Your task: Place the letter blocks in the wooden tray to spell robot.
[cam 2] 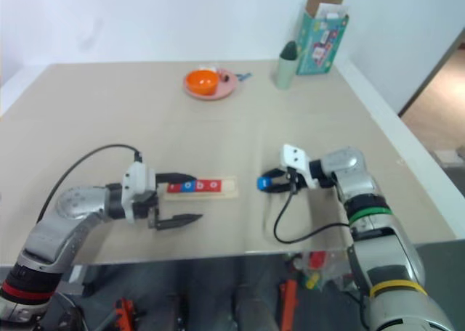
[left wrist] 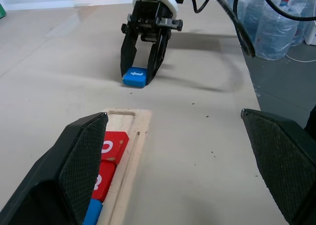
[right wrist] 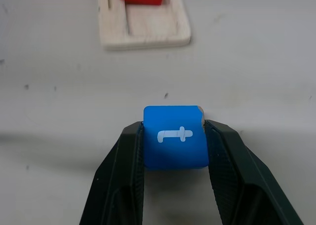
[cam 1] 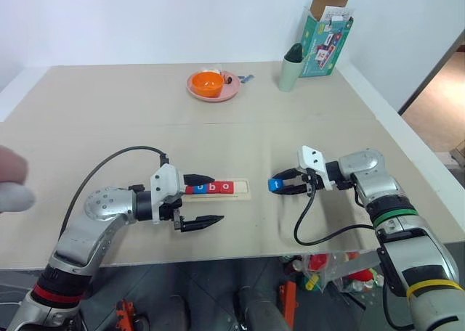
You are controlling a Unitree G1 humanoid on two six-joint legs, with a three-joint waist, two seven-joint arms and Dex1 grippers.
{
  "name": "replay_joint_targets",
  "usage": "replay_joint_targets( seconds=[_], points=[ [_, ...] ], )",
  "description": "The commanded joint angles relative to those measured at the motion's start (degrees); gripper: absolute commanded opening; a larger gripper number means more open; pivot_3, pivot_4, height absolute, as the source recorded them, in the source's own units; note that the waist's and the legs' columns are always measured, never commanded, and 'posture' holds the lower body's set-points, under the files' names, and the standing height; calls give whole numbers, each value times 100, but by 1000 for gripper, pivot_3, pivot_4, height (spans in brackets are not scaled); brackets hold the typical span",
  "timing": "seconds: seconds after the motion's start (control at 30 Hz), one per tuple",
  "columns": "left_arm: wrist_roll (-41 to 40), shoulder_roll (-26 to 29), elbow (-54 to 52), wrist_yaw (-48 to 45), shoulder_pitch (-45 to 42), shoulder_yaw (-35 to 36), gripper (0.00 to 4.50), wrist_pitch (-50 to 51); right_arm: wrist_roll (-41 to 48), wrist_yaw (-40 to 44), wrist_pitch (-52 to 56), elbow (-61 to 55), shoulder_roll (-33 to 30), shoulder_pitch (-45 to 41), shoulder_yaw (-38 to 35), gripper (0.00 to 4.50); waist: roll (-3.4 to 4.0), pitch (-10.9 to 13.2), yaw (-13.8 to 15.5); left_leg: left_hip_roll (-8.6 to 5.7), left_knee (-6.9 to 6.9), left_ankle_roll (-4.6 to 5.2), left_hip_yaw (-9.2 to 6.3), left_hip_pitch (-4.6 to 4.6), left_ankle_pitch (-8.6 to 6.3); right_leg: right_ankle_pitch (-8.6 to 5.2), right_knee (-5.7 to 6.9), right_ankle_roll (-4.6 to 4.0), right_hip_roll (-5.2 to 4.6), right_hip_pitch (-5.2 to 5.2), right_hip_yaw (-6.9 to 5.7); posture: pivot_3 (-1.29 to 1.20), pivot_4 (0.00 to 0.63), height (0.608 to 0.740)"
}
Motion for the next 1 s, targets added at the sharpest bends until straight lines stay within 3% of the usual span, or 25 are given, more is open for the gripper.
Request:
replay_joint_targets(
  seconds=[0.03,0.3,1.0],
  points=[
    [-23,118,31,11,81,283,4500,-109,344,75,570,-966,89,-30,-191,1192,0,0,-10,1,-3,0,0,0,0,1,1,1,0,-1,-1,0,150,740],
    [-31,212,220,-26,236,476,4500,-237,325,-171,1583,-2024,372,227,51,1192,0,0,31,3,-15,0,-12,-6,-2,-13,2,-7,-2,-5,-20,0,150,740],
    [-1,167,155,149,336,502,4500,-290,-258,-430,1134,-1244,897,-58,353,1192,0,0,24,1,-13,-1,-7,-7,-2,-13,2,-6,-3,-8,-15,0,150,740]
  ],
)
